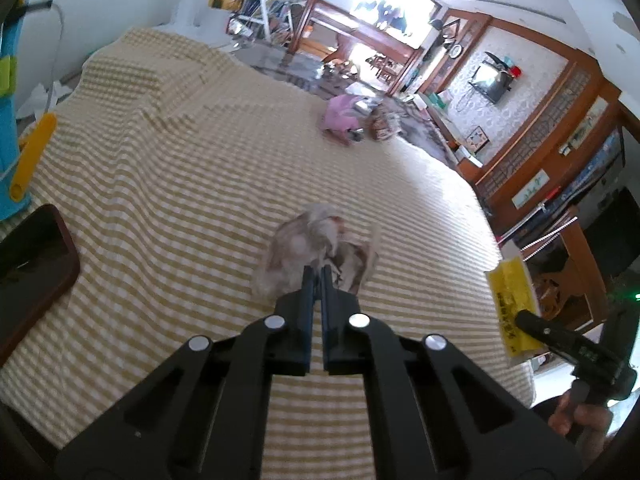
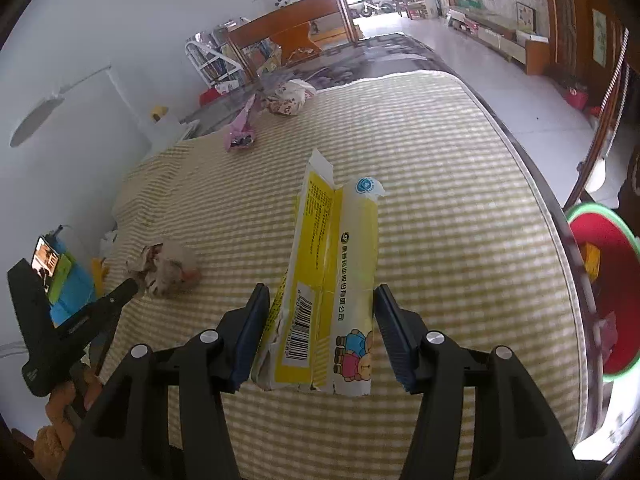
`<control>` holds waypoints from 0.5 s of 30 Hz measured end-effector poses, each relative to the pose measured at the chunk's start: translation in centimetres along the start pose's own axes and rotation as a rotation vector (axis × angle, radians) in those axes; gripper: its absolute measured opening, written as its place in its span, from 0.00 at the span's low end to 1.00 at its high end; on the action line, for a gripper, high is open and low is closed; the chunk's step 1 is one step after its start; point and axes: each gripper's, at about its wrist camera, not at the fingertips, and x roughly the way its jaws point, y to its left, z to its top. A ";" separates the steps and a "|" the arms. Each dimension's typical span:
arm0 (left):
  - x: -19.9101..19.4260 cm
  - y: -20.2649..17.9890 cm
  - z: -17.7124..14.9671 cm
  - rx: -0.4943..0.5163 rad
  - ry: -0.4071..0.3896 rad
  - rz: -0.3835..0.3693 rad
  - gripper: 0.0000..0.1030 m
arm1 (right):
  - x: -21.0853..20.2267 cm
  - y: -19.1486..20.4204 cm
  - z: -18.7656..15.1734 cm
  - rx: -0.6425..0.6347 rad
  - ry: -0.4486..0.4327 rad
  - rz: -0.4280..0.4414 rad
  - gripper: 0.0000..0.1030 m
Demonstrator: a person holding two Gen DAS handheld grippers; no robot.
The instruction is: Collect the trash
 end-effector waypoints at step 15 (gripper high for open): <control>2.3 -0.6 1.3 0.031 0.070 0.096 0.67 | -1.5 -3.5 -0.6 0.148 -0.030 0.078 0.53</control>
